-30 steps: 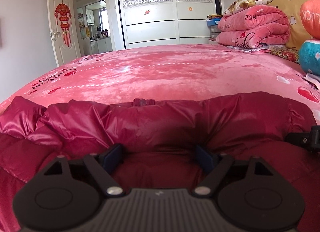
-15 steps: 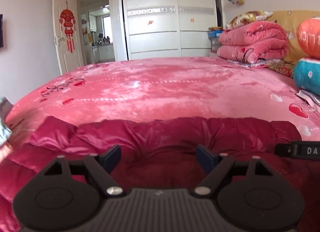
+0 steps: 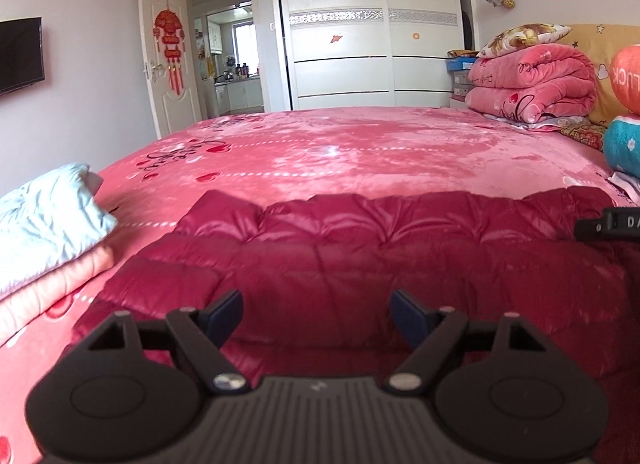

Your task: Fold large clothes

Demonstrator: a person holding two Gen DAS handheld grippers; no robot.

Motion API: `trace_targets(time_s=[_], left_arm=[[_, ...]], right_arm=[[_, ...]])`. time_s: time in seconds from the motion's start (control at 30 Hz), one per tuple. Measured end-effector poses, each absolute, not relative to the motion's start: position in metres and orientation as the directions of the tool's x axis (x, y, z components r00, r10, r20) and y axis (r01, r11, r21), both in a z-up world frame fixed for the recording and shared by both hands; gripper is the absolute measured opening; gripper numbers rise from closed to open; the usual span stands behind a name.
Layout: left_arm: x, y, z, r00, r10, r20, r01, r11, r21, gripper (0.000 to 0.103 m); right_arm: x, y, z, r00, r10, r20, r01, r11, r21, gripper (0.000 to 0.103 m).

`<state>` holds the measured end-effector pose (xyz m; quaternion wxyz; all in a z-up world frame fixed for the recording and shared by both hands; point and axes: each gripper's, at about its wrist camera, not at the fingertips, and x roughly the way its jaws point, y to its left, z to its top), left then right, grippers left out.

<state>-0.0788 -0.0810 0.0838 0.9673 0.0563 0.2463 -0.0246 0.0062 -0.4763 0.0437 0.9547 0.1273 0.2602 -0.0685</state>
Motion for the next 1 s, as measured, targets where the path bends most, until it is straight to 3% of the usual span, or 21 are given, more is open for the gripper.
trace_targets(time_s=[1.0], left_arm=[[-0.126, -0.017, 0.099, 0.878, 0.04, -0.477, -0.029, 0.999, 0.032, 0.081]], right_arm=[[-0.013, -0.443, 0.048, 0.865, 0.025, -0.501, 0.065, 0.985, 0.161, 0.103]])
